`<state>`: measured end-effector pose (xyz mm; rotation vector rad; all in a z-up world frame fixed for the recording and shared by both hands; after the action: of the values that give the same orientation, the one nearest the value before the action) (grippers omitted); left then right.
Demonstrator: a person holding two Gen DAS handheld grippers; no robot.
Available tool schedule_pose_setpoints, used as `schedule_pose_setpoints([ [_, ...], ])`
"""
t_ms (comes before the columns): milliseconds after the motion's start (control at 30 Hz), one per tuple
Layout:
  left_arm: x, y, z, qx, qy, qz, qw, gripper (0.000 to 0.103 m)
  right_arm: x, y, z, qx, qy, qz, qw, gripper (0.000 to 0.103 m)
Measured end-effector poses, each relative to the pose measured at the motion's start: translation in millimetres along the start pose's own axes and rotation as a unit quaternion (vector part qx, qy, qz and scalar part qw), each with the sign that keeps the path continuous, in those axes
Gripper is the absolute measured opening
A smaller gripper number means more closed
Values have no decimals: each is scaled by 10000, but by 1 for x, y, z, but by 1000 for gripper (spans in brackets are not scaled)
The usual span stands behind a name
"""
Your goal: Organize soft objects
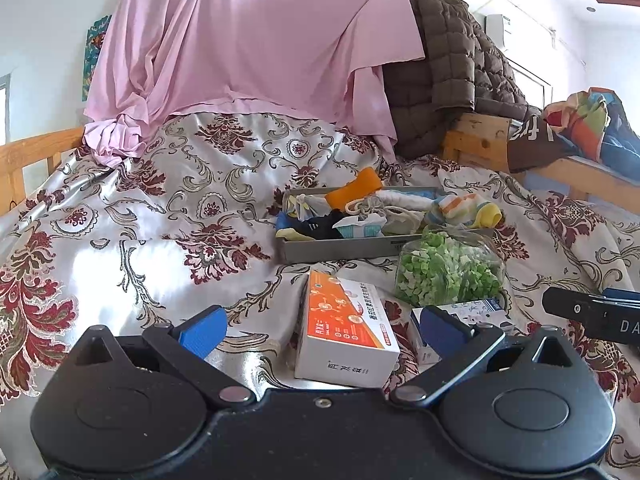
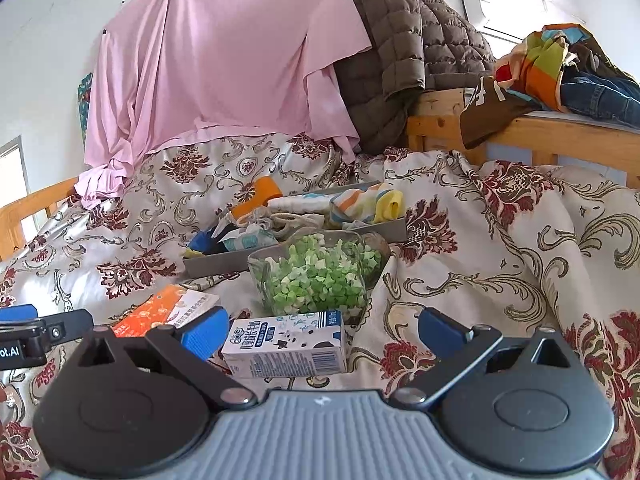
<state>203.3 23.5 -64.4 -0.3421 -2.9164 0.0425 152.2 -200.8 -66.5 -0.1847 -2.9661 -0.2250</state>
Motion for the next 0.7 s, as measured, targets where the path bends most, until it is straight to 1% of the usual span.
schedule_pose_setpoints([
  [700, -2, 3, 3, -20, 71, 10, 10000, 102, -1, 3, 2, 69, 34, -65, 9999, 103],
])
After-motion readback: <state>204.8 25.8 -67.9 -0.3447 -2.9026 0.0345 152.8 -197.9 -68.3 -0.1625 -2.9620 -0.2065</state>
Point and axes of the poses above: each gripper's, at about its wrist camera, not at the fingertips, and x roughly against the way its jaws point, y to its left, z to its underside, the point moved 6 cm from there along -x, roughly the way its jaws point, and after that the axes turned 11 degrees about -y, right-handed, at the moved point
